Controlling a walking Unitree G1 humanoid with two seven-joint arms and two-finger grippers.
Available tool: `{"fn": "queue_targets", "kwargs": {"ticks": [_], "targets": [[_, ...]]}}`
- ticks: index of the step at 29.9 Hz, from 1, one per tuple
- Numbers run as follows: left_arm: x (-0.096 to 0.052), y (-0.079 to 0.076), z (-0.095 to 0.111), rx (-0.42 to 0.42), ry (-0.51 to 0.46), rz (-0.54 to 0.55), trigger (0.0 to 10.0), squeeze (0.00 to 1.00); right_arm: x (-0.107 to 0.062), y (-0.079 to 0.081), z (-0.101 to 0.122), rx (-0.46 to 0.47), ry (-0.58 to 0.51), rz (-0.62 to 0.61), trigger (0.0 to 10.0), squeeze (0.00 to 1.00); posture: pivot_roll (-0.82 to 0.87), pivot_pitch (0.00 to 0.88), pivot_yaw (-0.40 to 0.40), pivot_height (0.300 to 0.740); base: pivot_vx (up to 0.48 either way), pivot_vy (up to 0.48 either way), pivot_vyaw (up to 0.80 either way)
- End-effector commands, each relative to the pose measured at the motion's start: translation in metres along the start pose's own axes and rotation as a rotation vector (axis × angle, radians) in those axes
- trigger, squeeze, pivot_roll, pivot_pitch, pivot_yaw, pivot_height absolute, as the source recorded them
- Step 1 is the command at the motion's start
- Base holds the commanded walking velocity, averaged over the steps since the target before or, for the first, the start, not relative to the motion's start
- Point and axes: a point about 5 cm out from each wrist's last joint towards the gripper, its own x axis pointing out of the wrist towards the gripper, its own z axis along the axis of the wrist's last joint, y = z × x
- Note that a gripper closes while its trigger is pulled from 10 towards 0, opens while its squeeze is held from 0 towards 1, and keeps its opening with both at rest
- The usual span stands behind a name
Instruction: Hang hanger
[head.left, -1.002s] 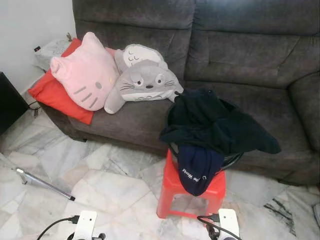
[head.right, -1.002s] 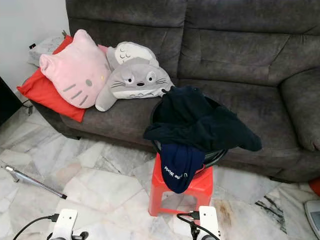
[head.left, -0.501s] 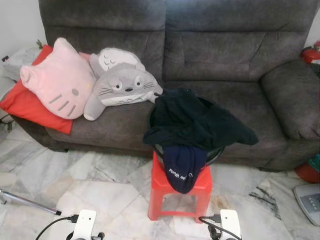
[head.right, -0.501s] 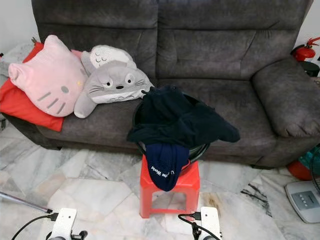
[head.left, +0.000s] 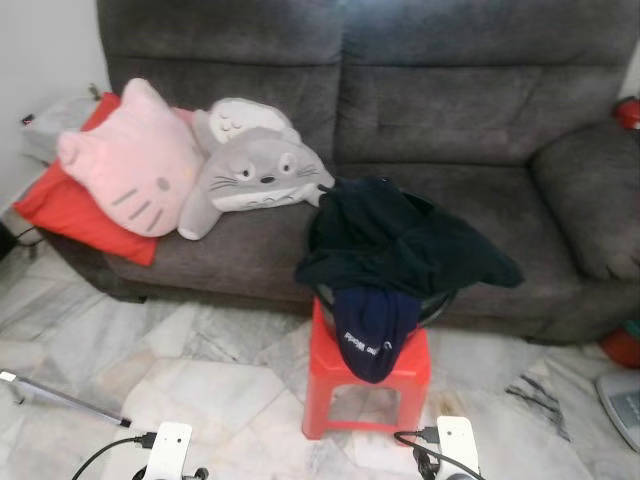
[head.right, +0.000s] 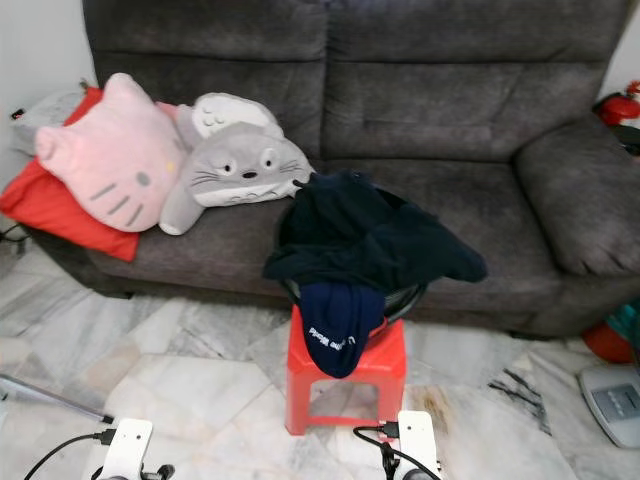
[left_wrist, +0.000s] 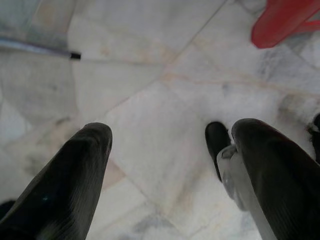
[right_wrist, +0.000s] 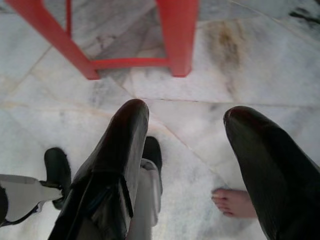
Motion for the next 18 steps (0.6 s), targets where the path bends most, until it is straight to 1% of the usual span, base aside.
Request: {"fn": "queue_targets", "kwargs": {"ticks": [1, 3, 4, 8, 12, 16, 18], "targets": [[-0.0001, 0.0008, -0.0015, 0.009, 0.012, 0.008, 10.0, 0.0, -0.0003, 0.0009, -0.0026, 0.003, 0.012, 0.002, 10.0, 0.0, -0.08, 0.047, 0.043, 0.74, 0.0, 0.0, -0.48], [-0.0001, 0.0009, -0.0015, 0.009, 0.012, 0.008, 10.0, 0.0, -0.0003, 0.0009, -0.0025, -0.001, 0.012, 0.002, 10.0, 0.0, -0.08, 0.047, 0.043, 0.74, 0.0, 0.0, 0.0], [-0.0001, 0.0008, -0.0015, 0.008, 0.012, 0.008, 10.0, 0.0, -0.0002, 0.0006, -0.0025, -0.019, 0.018, 0.002, 10.0, 0.0, -0.08, 0.047, 0.043, 0.74, 0.0, 0.0, 0.0], [-0.0002, 0.0008, -0.002, 0.008, 0.012, 0.007, 10.0, 0.0, -0.0004, 0.0009, -0.002, 0.004, 0.004, -0.004, 10.0, 0.0, -0.08, 0.048, 0.044, 0.74, 0.0, 0.0, 0.0], [-0.0002, 0.0006, -0.0023, 0.009, 0.012, 0.006, 10.0, 0.0, -0.0002, 0.0006, -0.0022, -0.012, 0.013, -0.006, 10.0, 0.0, -0.08, 0.049, 0.044, 0.74, 0.0, 0.0, 0.0], [-0.0003, 0.0005, -0.0025, 0.008, 0.012, 0.006, 10.0, 0.0, -0.0002, 0.0007, -0.0026, -0.008, 0.017, -0.007, 10.0, 0.0, -0.08, 0.049, 0.044, 0.74, 0.0, 0.0, 0.0], [-0.0003, 0.0003, -0.0027, 0.007, 0.013, 0.006, 10.0, 0.0, -0.0002, 0.0006, -0.0027, -0.007, 0.018, -0.007, 10.0, 0.0, -0.08, 0.049, 0.043, 0.74, 0.0, 0.0, -0.62]]}}
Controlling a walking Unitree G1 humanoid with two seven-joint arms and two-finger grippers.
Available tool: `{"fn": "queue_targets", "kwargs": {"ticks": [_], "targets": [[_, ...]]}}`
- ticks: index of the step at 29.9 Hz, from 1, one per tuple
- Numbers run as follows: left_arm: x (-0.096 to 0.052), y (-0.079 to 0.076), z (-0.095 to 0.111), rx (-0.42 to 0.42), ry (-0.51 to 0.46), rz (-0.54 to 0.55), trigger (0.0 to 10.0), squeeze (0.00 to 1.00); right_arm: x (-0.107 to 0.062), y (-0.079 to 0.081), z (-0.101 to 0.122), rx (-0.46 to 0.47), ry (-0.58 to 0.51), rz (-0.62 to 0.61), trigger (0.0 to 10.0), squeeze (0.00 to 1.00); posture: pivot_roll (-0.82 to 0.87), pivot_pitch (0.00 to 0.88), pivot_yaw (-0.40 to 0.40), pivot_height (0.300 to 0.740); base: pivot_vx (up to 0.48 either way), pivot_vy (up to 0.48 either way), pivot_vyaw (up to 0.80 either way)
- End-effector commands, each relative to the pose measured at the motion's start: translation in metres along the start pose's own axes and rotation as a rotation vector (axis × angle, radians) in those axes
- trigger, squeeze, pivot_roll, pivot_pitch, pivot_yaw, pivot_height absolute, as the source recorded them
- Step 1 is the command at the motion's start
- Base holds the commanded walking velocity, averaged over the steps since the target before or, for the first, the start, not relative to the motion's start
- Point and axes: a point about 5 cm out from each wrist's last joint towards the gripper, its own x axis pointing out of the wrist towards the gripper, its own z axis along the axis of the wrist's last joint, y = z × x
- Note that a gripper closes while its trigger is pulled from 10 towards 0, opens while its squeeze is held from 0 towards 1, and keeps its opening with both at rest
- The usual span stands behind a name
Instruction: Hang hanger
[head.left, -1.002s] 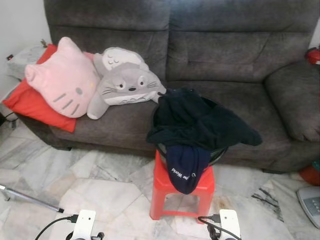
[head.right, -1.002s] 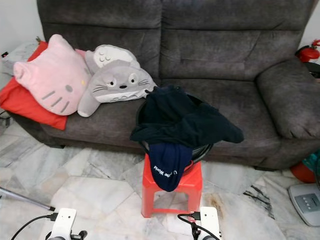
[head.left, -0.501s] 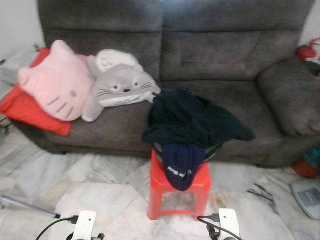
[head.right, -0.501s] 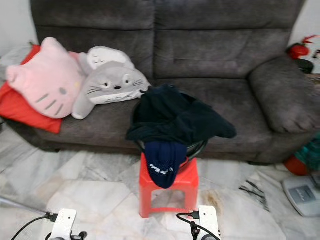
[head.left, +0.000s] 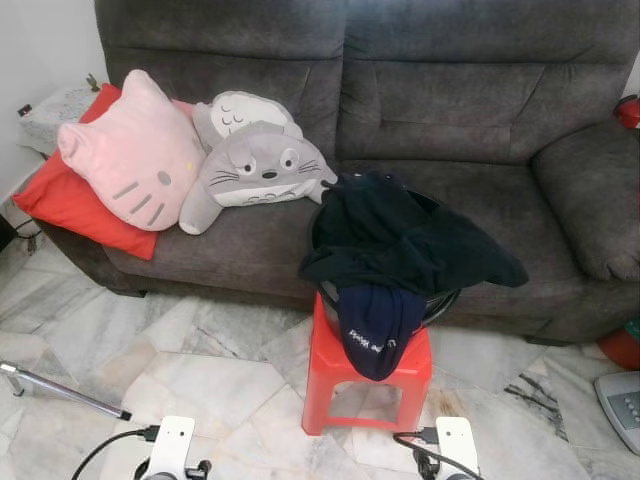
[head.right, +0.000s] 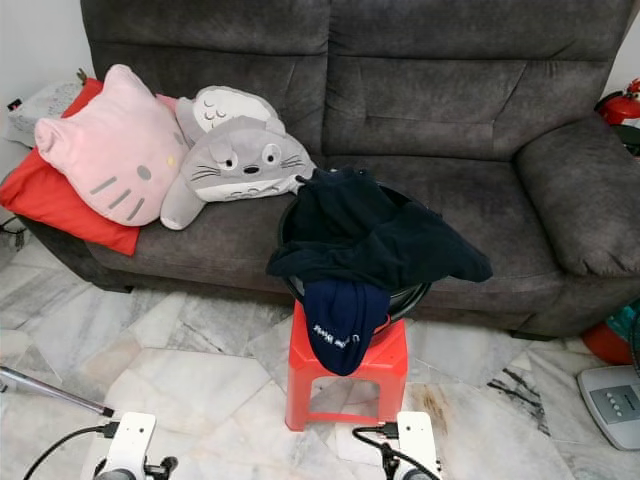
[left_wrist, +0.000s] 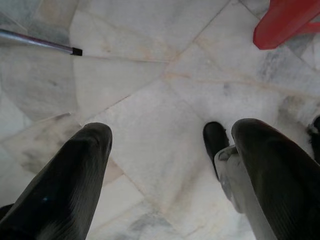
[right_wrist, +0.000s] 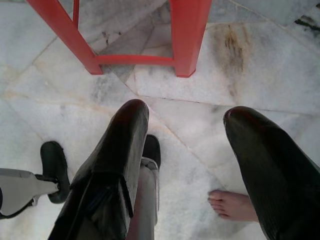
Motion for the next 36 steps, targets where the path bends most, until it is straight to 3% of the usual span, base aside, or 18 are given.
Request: {"fn": "queue_targets", "kwargs": {"ticks": [1, 7, 21, 27, 36], "targets": [[-0.001, 0.003, -0.006, 0.008, 0.023, 0.011, 10.0, 0.0, 0.0, 0.001, -0.003, 0.01, 0.017, -0.004, 10.0, 0.0, -0.08, 0.049, 0.043, 0.74, 0.0, 0.0, -0.67], [-0.001, 0.002, -0.007, 0.007, 0.026, 0.01, 10.0, 0.0, 0.0, 0.001, -0.003, 0.009, 0.013, -0.003, 10.0, 0.0, -0.08, 0.049, 0.043, 0.74, 0.202, 0.0, -0.6], [-0.004, 0.017, -0.015, 0.006, 0.04, 0.024, 10.0, 0.0, -0.001, 0.0, -0.003, 0.024, -0.004, -0.014, 10.0, 0.0, -0.08, 0.048, 0.043, 0.74, 0.261, 0.0, 0.0], [-0.004, 0.019, -0.016, 0.003, 0.034, 0.027, 10.0, 0.0, -0.001, 0.001, -0.003, 0.024, -0.003, -0.007, 10.0, 0.0, -0.07, 0.048, 0.042, 0.74, 0.0, 0.0, -0.68], [-0.001, 0.002, -0.009, 0.014, 0.033, 0.012, 10.0, 0.0, -0.001, 0.0, -0.002, 0.028, -0.014, -0.012, 10.0, 0.0, -0.08, 0.049, 0.043, 0.74, 0.0, 0.0, 0.0]]}}
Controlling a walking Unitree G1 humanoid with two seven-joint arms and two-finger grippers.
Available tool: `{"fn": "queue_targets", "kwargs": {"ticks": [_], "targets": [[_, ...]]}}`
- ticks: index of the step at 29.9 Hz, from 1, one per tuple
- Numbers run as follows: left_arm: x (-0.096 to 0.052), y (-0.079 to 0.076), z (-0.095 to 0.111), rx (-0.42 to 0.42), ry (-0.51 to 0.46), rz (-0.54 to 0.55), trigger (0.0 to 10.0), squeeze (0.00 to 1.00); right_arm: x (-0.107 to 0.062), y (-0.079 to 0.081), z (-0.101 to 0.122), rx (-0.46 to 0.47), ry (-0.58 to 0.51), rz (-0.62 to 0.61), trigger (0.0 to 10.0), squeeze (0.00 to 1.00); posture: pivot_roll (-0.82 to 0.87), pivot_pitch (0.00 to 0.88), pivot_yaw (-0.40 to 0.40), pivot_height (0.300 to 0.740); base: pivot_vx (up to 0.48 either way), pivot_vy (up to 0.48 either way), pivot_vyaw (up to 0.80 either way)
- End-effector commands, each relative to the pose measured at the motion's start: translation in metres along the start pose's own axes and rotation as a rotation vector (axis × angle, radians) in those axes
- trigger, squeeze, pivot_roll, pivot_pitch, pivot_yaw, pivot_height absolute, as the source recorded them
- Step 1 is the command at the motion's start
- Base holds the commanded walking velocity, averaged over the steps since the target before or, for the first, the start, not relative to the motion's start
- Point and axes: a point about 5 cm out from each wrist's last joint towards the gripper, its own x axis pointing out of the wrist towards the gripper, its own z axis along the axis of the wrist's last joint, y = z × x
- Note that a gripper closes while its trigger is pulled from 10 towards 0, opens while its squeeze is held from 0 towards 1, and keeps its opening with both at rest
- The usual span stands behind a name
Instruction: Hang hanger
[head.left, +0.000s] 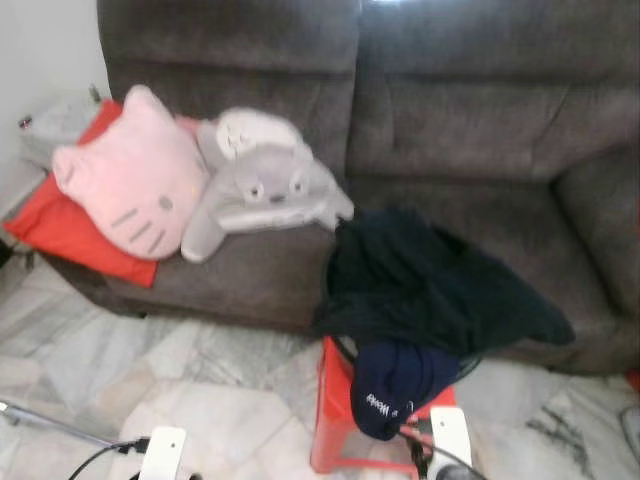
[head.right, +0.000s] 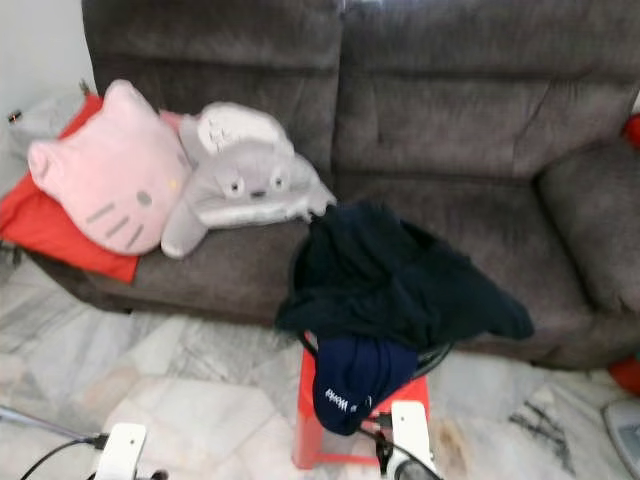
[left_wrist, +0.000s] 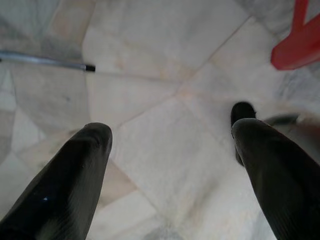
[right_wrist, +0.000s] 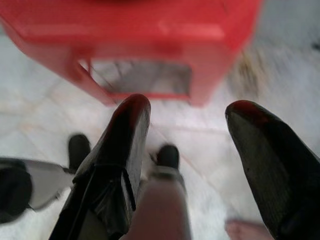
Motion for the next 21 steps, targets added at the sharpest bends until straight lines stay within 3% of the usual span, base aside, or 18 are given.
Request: {"fn": "queue_targets", "kwargs": {"ticks": [1, 6, 14, 21], "targets": [[0.0, -0.002, -0.004, 0.012, 0.015, 0.004, 10.0, 0.0, 0.0, 0.0, -0.001, 0.019, 0.001, -0.005, 10.0, 0.0, -0.08, 0.049, 0.044, 0.74, 0.0, 0.0, 0.0], [-0.001, 0.002, -0.006, 0.013, 0.019, 0.009, 10.0, 0.0, 0.0, 0.0, 0.0, 0.006, -0.002, -0.003, 10.0, 0.0, -0.08, 0.05, 0.043, 0.74, 0.0, 0.0, 0.0], [-0.005, 0.029, -0.014, 0.011, 0.032, 0.036, 10.0, 0.0, -0.001, 0.0, 0.009, 0.011, -0.122, -0.025, 10.0, 0.0, -0.13, 0.058, 0.038, 0.74, 0.0, 0.0, 0.0], [-0.005, 0.027, -0.013, 0.021, 0.03, 0.031, 10.0, 0.0, -0.003, -0.001, 0.015, 0.046, -0.192, -0.064, 10.0, 0.0, -0.16, 0.052, 0.042, 0.74, 0.0, 0.0, 0.0]]}}
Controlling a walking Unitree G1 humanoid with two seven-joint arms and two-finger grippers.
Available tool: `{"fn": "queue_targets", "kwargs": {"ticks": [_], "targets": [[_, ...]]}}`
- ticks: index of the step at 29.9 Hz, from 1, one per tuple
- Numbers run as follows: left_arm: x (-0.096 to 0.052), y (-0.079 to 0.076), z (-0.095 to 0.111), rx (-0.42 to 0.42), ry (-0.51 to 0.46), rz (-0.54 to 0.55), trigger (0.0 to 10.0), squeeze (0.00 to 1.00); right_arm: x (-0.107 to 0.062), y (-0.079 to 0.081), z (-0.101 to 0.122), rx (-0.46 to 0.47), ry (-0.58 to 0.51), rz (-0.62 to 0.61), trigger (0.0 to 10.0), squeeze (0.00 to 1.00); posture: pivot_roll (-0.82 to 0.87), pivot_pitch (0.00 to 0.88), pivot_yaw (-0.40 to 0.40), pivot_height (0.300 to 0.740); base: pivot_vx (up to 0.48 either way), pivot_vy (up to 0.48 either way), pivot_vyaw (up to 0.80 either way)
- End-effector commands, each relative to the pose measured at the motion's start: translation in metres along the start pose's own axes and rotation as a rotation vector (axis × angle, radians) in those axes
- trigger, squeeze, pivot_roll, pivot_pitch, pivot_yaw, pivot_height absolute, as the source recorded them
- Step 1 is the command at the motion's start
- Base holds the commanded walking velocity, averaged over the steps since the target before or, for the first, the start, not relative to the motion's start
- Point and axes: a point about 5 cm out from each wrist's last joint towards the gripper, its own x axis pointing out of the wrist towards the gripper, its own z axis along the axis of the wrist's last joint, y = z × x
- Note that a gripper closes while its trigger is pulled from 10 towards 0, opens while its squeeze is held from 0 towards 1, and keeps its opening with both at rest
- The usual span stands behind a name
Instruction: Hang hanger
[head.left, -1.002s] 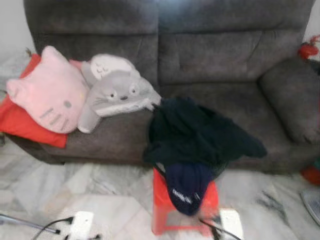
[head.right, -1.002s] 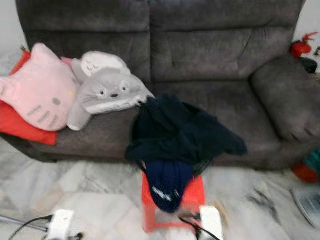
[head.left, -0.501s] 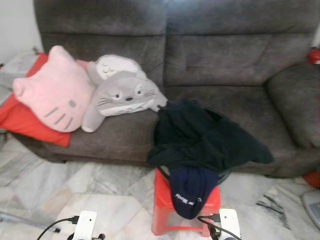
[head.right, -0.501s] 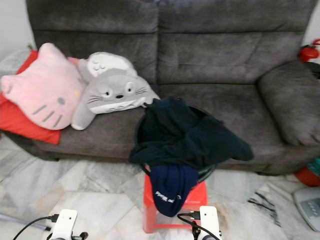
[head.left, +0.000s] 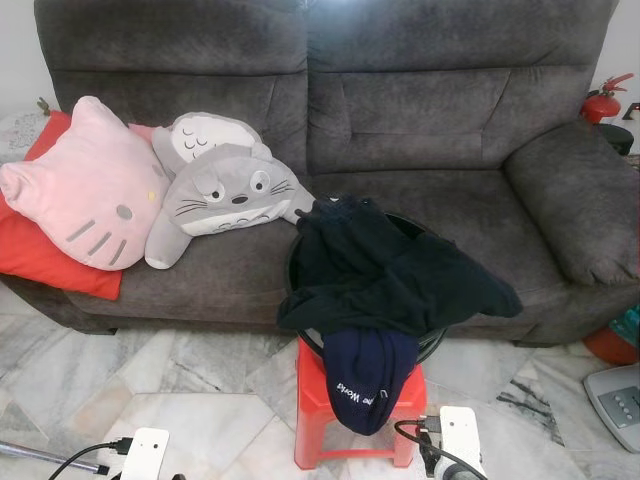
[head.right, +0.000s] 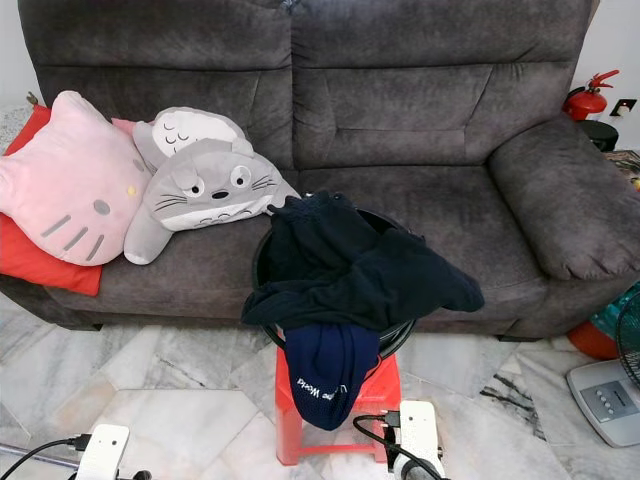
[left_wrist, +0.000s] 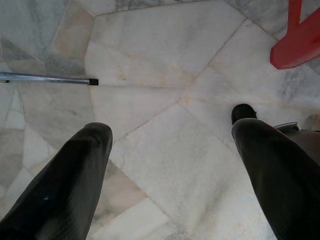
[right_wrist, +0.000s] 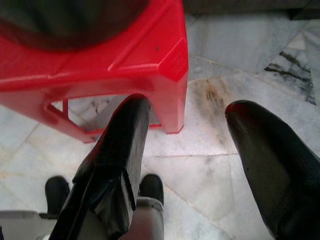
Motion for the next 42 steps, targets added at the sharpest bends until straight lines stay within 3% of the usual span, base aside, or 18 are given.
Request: {"fn": "queue_targets", "kwargs": {"ticks": [1, 8, 11, 14, 21, 22, 23, 25, 36, 42], "targets": [[0.0, -0.003, -0.004, 0.007, 0.015, -0.01, 10.0, 0.0, -0.001, -0.002, 0.0, 0.023, -0.016, -0.02, 10.0, 0.0, -0.16, 0.051, 0.042, 0.74, 0.0, 0.0, 0.0], [0.002, -0.022, 0.002, 0.015, 0.007, -0.032, 10.0, 0.0, 0.0, -0.002, 0.003, 0.029, -0.034, -0.034, 10.0, 0.0, -0.18, 0.04, 0.045, 0.74, 0.0, 0.0, 0.0], [0.003, -0.03, 0.012, 0.016, -0.008, -0.041, 10.0, 0.0, 0.001, -0.002, 0.008, -0.052, -0.05, -0.019, 10.0, 0.0, -0.2, 0.035, 0.048, 0.74, 0.0, 0.0, 0.0], [0.004, -0.032, 0.015, 0.017, -0.013, -0.043, 10.0, 0.0, 0.001, -0.003, 0.01, -0.012, -0.067, -0.037, 10.0, 0.0, -0.2, 0.03, 0.052, 0.74, 0.0, 0.0, 0.0], [0.005, -0.033, 0.02, 0.018, -0.021, -0.041, 10.0, 0.0, 0.002, -0.002, 0.015, -0.023, -0.103, -0.045, 10.0, 0.0, -0.21, 0.021, 0.058, 0.74, 0.0, 0.0, 0.0], [0.005, -0.033, 0.021, 0.018, -0.024, -0.04, 10.0, 0.0, -0.031, -0.02, 0.004, 0.019, -0.309, -0.065, 10.0, 0.0, -0.22, 0.015, 0.06, 0.74, 0.0, 0.0, 0.0], [0.005, -0.033, 0.022, 0.019, -0.026, -0.04, 10.0, 0.0, -0.052, -0.029, 0.005, 0.009, -0.401, -0.08, 10.0, 0.0, -0.22, 0.014, 0.06, 0.74, 0.0, 0.0, 0.0], [0.005, -0.033, 0.023, 0.019, -0.028, -0.04, 10.0, 0.0, -0.071, -0.035, 0.009, -0.026, -0.484, -0.094, 10.0, 0.0, -0.22, 0.01, 0.061, 0.74, 0.0, 0.0, 0.0], [0.006, -0.031, 0.027, 0.015, -0.034, -0.034, 10.0, 0.0, -0.097, -0.042, 0.051, -0.098, -0.631, -0.169, 10.0, 0.0, -0.22, 0.0, 0.066, 0.74, 0.0, 0.0, 0.0], [0.006, -0.032, 0.032, 0.021, -0.041, -0.032, 10.0, 0.0, -0.105, -0.053, 0.107, -0.113, -0.802, -0.229, 10.0, 0.0, -0.23, 0.0, 0.071, 0.74, 0.0, 0.0, 0.0]]}}
